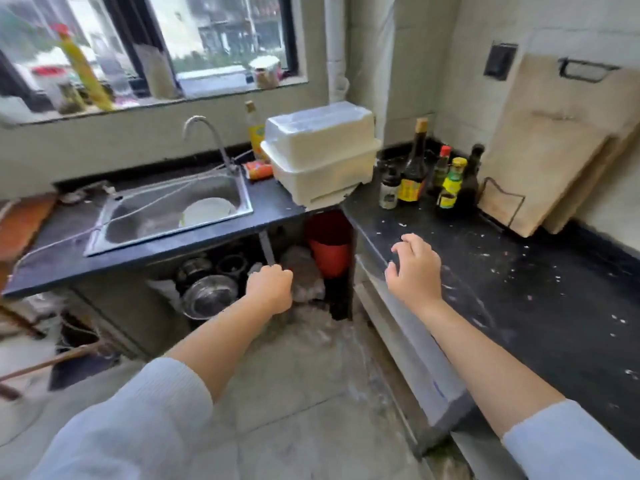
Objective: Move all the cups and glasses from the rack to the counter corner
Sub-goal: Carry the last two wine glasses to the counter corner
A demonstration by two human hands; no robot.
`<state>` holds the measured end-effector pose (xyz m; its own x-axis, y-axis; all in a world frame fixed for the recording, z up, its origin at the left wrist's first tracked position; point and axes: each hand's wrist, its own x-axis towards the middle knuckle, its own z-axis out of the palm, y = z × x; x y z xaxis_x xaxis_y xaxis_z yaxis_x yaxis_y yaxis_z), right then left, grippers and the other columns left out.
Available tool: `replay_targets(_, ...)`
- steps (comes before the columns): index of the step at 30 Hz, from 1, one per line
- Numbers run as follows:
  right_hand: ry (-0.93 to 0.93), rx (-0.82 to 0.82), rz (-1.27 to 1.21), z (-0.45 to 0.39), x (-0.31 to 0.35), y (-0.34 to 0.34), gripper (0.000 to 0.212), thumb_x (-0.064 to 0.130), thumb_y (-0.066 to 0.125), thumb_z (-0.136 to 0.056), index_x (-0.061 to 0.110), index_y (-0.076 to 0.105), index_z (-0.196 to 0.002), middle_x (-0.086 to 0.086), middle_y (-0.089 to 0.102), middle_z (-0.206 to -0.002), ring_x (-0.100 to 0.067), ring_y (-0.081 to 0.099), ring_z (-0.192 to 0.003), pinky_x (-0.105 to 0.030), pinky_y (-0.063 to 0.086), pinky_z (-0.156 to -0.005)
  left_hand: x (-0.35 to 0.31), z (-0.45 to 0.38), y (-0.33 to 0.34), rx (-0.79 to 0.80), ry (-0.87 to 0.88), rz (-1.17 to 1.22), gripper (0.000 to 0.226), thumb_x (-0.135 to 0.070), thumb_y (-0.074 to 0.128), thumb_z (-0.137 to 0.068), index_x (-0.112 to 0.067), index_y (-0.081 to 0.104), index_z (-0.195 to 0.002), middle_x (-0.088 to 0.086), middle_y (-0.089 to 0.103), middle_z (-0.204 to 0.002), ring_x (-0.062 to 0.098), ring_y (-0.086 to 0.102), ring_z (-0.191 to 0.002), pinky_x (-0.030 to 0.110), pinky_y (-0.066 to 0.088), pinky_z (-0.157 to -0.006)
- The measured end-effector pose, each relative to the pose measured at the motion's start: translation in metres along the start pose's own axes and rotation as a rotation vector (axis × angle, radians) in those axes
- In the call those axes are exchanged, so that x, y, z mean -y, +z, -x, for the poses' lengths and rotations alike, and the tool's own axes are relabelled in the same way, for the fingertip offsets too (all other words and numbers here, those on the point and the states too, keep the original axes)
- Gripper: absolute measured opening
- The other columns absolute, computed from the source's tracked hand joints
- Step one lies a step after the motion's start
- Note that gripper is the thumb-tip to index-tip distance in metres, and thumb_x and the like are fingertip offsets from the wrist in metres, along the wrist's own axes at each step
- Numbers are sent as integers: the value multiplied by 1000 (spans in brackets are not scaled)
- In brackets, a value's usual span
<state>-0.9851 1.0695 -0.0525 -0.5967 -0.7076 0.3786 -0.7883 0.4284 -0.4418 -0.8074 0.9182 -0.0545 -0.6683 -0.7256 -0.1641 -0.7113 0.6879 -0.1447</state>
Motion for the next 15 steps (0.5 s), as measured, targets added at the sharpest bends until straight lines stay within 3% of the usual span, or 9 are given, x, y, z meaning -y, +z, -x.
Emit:
replay_targets(7,-275,264,10,-41,172,82,52,19,53,-85,5,40,-133,-14,42,-140,-32,44,-125,-41,35,-101,189,54,19,-10,-376,70,34,-22,45,-89,-11,48,-121,12,53,-126,32,48,-119,41,41,-95)
replay_targets(15,-637,510,107,-85,343,178,56,27,49,-87,12,33,-139,-9,46,-138,-30,44,-124,-40,36,-101,337,71,47,27,-608,136,34,-25,51,-88,-14,49,-120,10,56,-123,28,53,-115,42,44,-95)
